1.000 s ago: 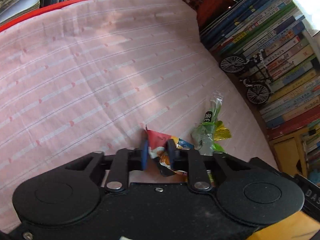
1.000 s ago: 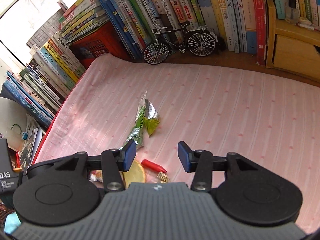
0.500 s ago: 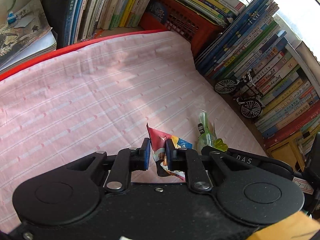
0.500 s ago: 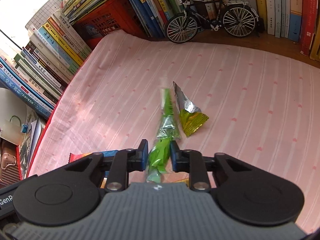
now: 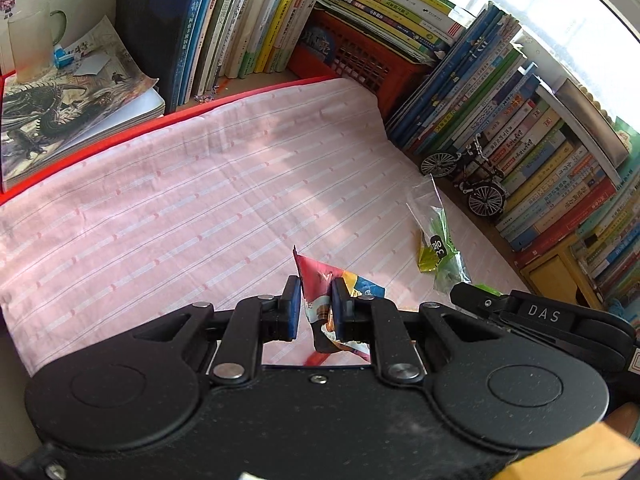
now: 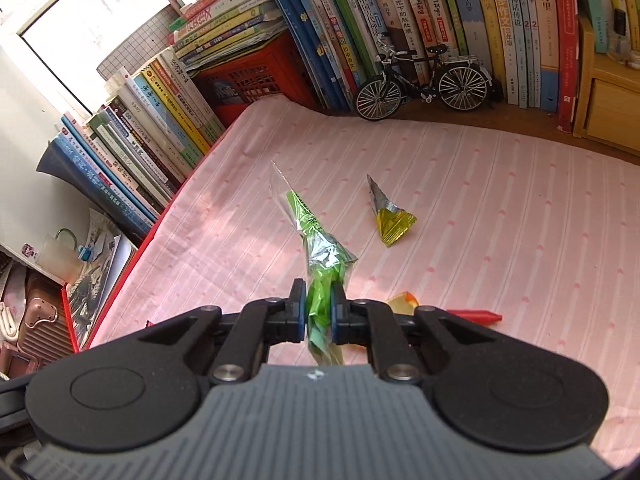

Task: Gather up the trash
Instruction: 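Carry both held wrappers off the bed down to the black bin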

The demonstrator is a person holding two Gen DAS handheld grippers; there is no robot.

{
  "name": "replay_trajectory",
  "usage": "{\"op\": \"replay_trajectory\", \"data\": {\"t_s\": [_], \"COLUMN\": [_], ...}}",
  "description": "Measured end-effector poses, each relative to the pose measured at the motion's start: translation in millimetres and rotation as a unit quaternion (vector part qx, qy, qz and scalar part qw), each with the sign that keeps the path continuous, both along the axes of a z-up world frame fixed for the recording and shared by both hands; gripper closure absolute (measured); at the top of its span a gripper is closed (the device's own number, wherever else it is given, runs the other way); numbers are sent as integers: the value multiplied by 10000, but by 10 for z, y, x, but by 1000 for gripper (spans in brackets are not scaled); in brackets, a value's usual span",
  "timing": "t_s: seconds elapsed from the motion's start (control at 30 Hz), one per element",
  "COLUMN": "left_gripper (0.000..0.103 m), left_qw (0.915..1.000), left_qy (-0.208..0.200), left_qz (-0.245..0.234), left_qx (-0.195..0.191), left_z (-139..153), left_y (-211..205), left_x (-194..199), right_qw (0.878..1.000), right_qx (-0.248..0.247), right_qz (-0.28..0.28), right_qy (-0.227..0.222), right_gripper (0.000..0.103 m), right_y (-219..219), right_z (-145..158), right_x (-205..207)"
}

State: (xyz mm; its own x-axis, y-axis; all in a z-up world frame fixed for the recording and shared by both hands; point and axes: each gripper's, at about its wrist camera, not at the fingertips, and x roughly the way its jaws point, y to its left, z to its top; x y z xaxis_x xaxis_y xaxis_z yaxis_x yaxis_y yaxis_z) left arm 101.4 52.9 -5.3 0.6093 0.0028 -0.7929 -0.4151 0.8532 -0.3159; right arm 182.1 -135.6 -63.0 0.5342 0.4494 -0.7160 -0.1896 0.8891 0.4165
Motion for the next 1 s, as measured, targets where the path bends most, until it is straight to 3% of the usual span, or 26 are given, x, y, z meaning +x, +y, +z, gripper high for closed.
{"op": "replay_trajectory", "data": {"t_s": [0.2, 0.47, 0.7, 1.0], "left_gripper": [88, 88, 88, 88], "left_qw": [9999, 10000, 9999, 9982], "left_qy": [-98, -59, 147, 599], "left_qz": [-87, -27, 4, -68], "left_qx": [54, 8, 44, -29], "left_z": [216, 253, 146, -85], "left_y": [114, 442, 749, 970], "left_x": [-707, -1697, -2447, -3061], "right_qw": [9998, 9992, 9980, 9976], "right_qx": [-107, -330, -478, -475], "right_qz": [54, 235, 395, 446], "right_qy": [-149, -1, 111, 242], "right_gripper": [88, 88, 88, 88], "right_y": [130, 539, 902, 1232], "right_z": [181, 153, 114, 16], "right_x": [-613, -1523, -2230, -2948]}}
